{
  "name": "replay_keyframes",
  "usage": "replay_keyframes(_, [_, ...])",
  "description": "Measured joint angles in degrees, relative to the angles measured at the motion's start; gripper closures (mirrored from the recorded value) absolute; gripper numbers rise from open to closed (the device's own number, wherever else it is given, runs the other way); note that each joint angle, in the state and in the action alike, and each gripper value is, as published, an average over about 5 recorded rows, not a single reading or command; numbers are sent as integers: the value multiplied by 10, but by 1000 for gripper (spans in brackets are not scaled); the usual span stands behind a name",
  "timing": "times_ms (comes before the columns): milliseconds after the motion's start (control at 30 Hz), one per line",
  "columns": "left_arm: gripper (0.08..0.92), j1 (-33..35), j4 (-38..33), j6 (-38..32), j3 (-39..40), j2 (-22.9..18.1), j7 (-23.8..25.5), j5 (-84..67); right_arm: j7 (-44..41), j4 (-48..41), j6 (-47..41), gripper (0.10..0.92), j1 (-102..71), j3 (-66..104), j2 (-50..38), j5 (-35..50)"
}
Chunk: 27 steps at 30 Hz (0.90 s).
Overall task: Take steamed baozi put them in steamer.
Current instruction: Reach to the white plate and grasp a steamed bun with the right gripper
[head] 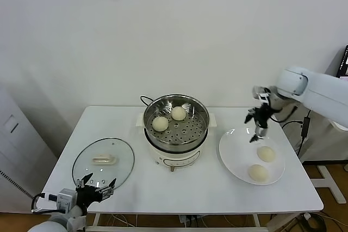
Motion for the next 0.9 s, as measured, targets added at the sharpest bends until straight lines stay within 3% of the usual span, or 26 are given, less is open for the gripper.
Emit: replay_keyframes(900, [177, -6, 8, 3, 6, 4, 0, 1, -21, -55, 79, 203, -243, 163, -19, -167])
